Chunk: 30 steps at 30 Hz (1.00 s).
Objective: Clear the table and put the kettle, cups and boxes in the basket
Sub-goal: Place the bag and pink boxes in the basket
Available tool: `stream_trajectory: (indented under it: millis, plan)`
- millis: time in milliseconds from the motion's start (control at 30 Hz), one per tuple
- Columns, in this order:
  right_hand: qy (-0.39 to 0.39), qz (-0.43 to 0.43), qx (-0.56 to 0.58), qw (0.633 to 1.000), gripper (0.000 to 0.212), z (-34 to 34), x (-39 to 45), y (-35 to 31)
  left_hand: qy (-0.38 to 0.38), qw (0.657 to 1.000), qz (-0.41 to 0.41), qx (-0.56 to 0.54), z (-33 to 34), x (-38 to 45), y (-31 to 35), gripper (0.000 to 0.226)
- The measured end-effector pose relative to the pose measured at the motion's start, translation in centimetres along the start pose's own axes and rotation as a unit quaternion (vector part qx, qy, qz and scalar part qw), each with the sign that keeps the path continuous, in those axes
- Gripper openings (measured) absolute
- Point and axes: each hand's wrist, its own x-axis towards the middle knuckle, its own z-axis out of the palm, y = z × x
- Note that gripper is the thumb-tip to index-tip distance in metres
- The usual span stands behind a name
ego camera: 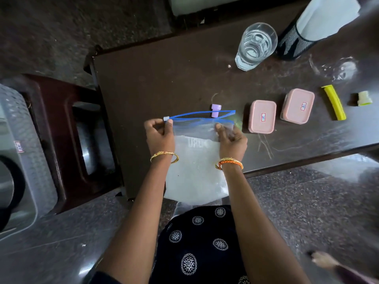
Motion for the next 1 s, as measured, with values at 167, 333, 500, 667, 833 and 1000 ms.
stream_trajectory:
  millis: [167, 333, 500, 667, 833, 1000]
  plan:
    - [-0.022, 0.01, -0.077, 0.997, 0.042, 0.2, 1.2, -0.8, -0.038, 0.999, 0.011, -0.037, -2.0, 0.0, -0.4, 0.012]
    - [-0.005, -0.018, -0.086, 0.996, 0.041, -0.3, 0.8, -0.3, -0.138, 0.99, 0.02, -0.007, -4.6, 0.0, -0.5, 0.019]
    - [-0.068, -0.029, -0.06, 0.995, 0.038, 0.3, 0.1, -1.3, -0.289, 0.95, 0.049, 0.11, -6.0, -0.1, -0.3, 0.05]
    - [-0.198, -0.095, -0.157, 0.963, 0.036, 0.4, -1.3, -1.7, -0.241, 0.938, 0.088, 0.235, -7.2, 1.5, 0.0, 0.054]
    - [-0.26, -0.19, -0.38, 0.867, 0.05, 1.5, -1.9, -2.0, -0.218, 0.919, 0.122, 0.306, -9.0, 3.9, 0.3, 0.02]
    - [-0.254, -0.157, -0.24, 0.924, 0.015, 3.8, -2.2, -3.9, -0.234, 0.952, 0.028, 0.194, -12.9, 6.7, 1.3, 0.019]
